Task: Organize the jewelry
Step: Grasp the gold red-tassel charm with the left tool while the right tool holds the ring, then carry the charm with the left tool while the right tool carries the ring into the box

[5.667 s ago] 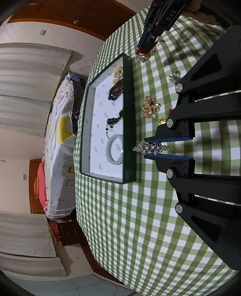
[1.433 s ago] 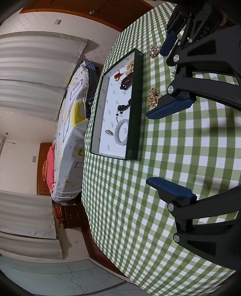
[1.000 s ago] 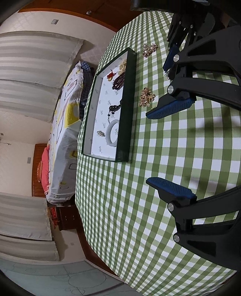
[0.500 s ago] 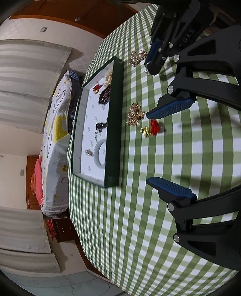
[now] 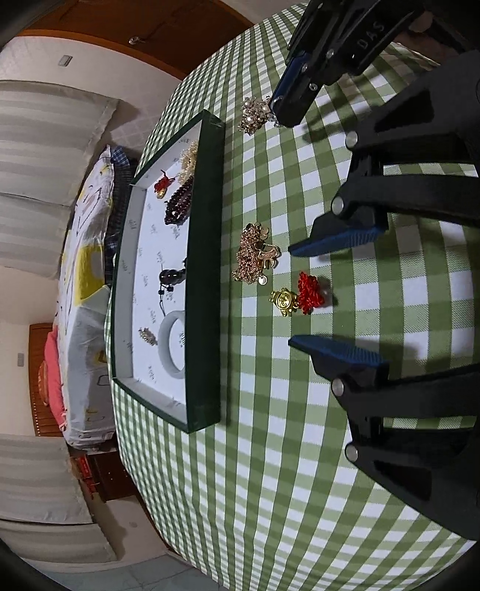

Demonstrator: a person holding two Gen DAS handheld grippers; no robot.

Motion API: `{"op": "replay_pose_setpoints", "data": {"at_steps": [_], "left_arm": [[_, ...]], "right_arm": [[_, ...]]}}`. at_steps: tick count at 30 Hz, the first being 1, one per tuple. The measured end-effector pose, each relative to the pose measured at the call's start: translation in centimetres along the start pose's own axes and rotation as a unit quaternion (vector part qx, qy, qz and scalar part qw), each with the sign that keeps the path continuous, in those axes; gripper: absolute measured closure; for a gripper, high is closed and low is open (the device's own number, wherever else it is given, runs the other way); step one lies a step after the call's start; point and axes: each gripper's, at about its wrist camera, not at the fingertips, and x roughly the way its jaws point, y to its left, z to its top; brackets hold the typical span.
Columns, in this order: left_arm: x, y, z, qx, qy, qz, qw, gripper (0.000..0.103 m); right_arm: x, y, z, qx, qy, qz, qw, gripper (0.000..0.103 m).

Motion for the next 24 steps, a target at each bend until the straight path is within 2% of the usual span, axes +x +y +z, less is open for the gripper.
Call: {"op": "replay_pose_setpoints", "data": {"at_steps": [7, 24], "left_arm": [[0.6, 0.2, -0.1, -0.006, 0.011, -0.010, 0.9999, 0.087], [-1.2, 0.6, 0.1, -0.009, -0.018, -0.018, 0.9996, 0.092]], "right_arm": [[0.3, -0.4, -0.1, 0.006, 0.003, 0.001, 1.000, 0.086], [0.0, 0.1, -0.1, -0.003, -0.002, 0.005, 1.000, 0.086]]}}
